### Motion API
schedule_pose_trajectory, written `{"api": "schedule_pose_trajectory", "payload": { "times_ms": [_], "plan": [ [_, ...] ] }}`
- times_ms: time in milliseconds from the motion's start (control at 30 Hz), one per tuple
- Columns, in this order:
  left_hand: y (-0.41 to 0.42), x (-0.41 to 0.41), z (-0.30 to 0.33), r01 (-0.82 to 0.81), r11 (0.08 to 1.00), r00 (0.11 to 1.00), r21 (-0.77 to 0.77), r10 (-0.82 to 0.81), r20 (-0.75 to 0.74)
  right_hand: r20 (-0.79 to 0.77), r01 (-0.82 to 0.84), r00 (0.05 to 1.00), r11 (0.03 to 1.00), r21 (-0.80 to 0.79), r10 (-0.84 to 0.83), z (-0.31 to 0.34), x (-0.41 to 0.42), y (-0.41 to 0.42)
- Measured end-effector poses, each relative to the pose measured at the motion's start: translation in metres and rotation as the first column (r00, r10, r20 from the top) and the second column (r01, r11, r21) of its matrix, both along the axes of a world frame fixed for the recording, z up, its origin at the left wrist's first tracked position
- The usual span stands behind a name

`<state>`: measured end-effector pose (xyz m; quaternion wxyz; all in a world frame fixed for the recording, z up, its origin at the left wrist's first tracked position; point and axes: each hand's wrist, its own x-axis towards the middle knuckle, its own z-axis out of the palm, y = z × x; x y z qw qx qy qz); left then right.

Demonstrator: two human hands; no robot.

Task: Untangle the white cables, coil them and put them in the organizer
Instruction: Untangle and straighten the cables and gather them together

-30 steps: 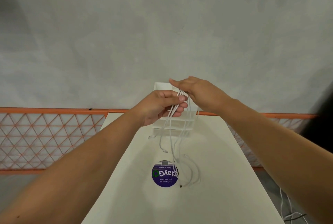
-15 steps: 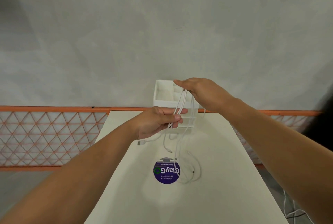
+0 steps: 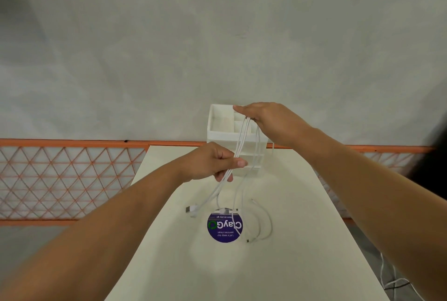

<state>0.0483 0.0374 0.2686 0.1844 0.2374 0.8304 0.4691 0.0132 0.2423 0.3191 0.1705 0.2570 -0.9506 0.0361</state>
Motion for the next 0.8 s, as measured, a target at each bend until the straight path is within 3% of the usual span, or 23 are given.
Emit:
{"api": "schedule_pose_trajectory", "payload": {
  "times_ms": [100,233,333,433,567,800],
  "plan": [
    [-0.001,0.007,-0.002,-0.039,0.998,0.999,0.043,0.038,0.04,0.018,0.034,0.999,0.994,-0.107,-0.033,0.0,-0.002,0.006],
    [-0.003,0.013,-0.003,-0.089,0.923,0.97,0.374,-0.005,0.243,0.005,0.065,0.998,0.989,-0.134,-0.065,0.002,-0.003,0.015],
    [-0.006,0.019,0.002,-0.141,0.901,0.951,0.41,0.008,0.31,0.055,0.103,0.994,0.957,-0.27,-0.091,0.006,-0.003,0.021],
    [-0.008,0.02,0.005,-0.156,0.893,0.96,0.422,0.037,0.277,0.092,0.123,0.991,0.945,-0.302,-0.1,0.005,-0.003,0.022],
    [-0.005,0.019,0.014,-0.213,0.746,0.969,0.632,0.077,0.235,0.196,0.131,0.979,0.912,-0.389,-0.057,0.002,-0.004,0.021],
    [0.002,0.016,0.042,-0.246,0.554,0.969,0.795,0.134,0.206,0.256,0.035,0.96,0.856,-0.516,0.115,-0.006,0.001,0.003]
  ]
}}
